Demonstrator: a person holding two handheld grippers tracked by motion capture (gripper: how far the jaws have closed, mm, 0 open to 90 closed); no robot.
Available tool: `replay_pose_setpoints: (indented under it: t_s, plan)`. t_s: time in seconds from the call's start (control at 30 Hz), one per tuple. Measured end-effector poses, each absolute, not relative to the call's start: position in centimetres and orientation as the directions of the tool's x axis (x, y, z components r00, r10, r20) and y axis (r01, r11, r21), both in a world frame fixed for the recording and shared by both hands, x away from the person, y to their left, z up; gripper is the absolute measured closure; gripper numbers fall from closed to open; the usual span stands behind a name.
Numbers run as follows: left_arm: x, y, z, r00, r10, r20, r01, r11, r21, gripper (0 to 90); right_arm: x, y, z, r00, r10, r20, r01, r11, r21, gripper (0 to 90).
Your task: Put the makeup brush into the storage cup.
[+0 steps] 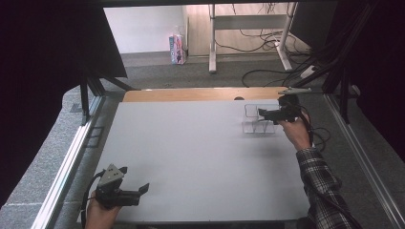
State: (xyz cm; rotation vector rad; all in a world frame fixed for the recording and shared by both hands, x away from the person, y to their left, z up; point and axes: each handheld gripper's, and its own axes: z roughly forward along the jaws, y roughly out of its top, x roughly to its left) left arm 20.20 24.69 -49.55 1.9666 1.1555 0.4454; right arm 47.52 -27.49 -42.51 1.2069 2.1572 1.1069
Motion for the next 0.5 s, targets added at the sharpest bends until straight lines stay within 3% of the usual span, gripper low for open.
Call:
replay_pose_setpoints:
  t_s: [0.5]
  plan:
    - [20.2,24.7,-49.5,0.522,0.849,-0.089,0.568,-0.267,0.778,0.4,46.1,-27.5,-41.5,-0.562,0.827,0.0,0.497,0.338,0.799,2.4]
